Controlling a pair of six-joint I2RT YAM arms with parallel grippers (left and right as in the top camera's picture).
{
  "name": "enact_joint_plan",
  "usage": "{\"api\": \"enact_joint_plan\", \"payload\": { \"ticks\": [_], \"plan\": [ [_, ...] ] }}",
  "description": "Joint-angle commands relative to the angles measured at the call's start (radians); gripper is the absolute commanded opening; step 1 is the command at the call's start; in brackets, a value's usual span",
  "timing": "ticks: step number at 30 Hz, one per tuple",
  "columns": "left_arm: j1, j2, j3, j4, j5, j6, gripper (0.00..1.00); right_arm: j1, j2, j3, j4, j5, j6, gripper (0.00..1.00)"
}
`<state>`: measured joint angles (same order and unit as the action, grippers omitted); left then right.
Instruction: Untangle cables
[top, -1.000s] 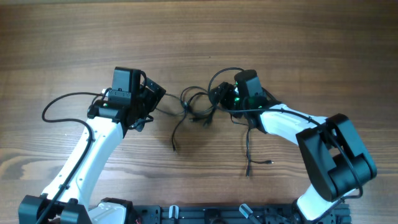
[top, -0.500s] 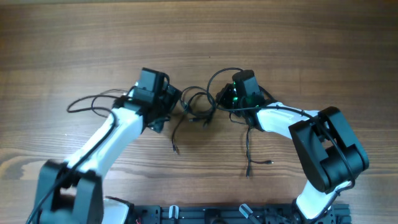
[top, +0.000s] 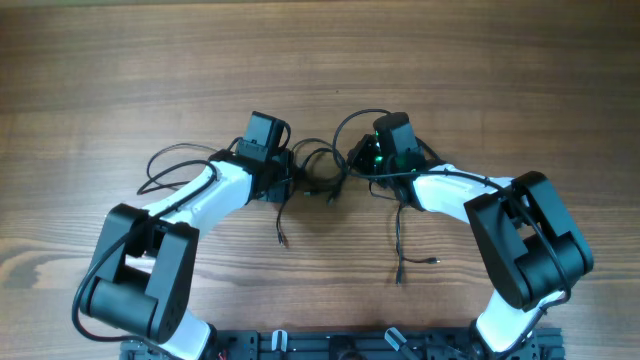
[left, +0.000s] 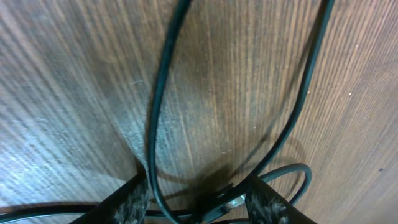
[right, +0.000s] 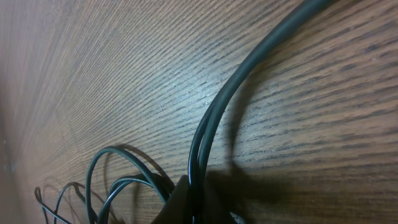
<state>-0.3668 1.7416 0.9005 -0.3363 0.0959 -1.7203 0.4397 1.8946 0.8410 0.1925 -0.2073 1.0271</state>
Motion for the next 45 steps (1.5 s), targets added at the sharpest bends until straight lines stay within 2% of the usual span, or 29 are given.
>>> {"api": "enact_joint_plan", "payload": {
  "ticks": [1,3,10,13,15,17,21,24,27,30,32,35,39,42,45],
  "plan": [
    [-0.016,0.069,-0.004,-0.003,-0.017,-0.020,0.49,0.002,0.049,-0.016,-0.029,0.028,-0.006,0.05],
    [-0.029,0.082,-0.004,-0.003,-0.018,-0.020,0.41,0.002,0.049,-0.016,-0.029,0.027,-0.006,0.05],
    [-0.047,0.088,-0.004,-0.014,-0.029,-0.015,0.04,0.002,0.049,-0.016,-0.046,0.023,-0.006,0.05],
    [-0.043,0.087,-0.004,-0.024,-0.041,0.051,0.04,-0.008,0.043,-0.016,-0.048,-0.048,-0.079,0.04],
    [-0.018,0.053,-0.004,-0.026,-0.035,0.188,0.04,-0.047,0.011,-0.016,-0.061,-0.169,-0.182,0.04],
    [0.023,-0.040,-0.004,-0.026,-0.025,0.344,0.04,-0.112,-0.060,-0.016,-0.155,-0.249,-0.224,0.04],
    [0.108,-0.303,-0.004,-0.026,-0.019,0.588,0.04,-0.221,-0.285,-0.016,-0.466,-0.151,-0.380,0.04],
    [0.151,-0.430,-0.004,-0.026,-0.053,0.682,0.04,-0.264,-0.458,-0.016,-0.592,-0.095,-0.469,0.05],
    [0.213,-0.520,-0.004,-0.027,-0.124,0.721,0.04,-0.276,-0.626,-0.016,-0.624,-0.025,-0.507,0.05],
    [0.301,-0.557,-0.004,-0.026,-0.180,0.722,0.04,-0.277,-0.769,-0.016,-0.624,0.178,-0.503,0.04],
    [0.387,-0.562,-0.004,-0.027,-0.180,0.722,0.04,-0.277,-0.827,-0.016,-0.623,0.327,-0.500,0.04],
    [0.522,-0.562,-0.004,-0.035,-0.180,0.721,0.04,-0.278,-0.846,-0.016,-0.623,0.493,-0.407,0.04],
    [0.681,-0.561,-0.004,-0.050,-0.146,0.718,0.04,-0.278,-0.796,-0.016,-0.576,0.454,-0.344,0.04],
    [0.726,-0.560,-0.004,-0.049,-0.059,0.722,0.04,-0.278,-0.719,-0.016,-0.492,0.243,-0.373,0.05],
    [0.711,-0.539,-0.004,-0.037,0.108,0.834,0.04,-0.266,-0.589,-0.016,-0.438,0.080,-0.369,0.15]
  ]
}}
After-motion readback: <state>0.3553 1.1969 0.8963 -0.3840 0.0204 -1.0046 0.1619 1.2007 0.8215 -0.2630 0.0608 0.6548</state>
